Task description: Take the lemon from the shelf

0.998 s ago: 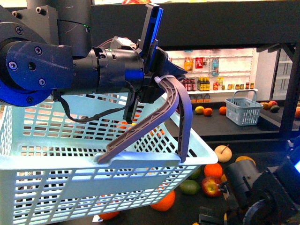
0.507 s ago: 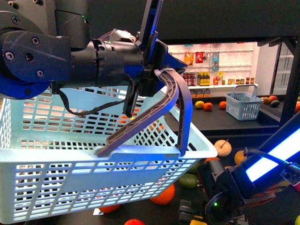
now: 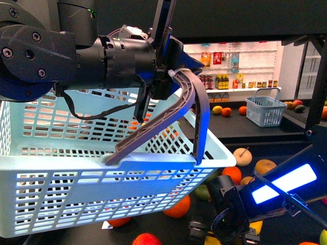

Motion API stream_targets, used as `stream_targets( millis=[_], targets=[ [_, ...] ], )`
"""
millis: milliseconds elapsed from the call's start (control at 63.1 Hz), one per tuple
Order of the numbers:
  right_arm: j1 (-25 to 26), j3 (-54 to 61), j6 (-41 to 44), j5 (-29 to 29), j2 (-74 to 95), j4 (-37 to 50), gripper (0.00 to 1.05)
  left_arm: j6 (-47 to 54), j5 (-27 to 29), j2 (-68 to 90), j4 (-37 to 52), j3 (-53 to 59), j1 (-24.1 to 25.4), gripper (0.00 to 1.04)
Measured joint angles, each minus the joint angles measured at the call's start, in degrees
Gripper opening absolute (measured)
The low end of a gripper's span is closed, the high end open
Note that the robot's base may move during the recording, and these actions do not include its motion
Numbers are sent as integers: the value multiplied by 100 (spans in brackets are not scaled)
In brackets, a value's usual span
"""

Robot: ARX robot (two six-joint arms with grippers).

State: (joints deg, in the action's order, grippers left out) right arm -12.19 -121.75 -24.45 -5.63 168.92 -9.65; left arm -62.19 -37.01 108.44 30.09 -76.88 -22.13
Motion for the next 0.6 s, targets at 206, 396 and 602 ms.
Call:
stream_targets(
  millis=[206, 396, 602],
  targets=[
    [-11, -50, -2, -11, 37, -55, 77, 0, 0, 0, 0, 0, 0, 6],
    [149, 699, -15, 44, -339, 262, 63, 0, 0, 0, 0, 0, 0, 6],
    [688, 2192, 326, 20, -1425, 990, 63, 0, 0, 0, 0, 0, 0, 6]
  ],
)
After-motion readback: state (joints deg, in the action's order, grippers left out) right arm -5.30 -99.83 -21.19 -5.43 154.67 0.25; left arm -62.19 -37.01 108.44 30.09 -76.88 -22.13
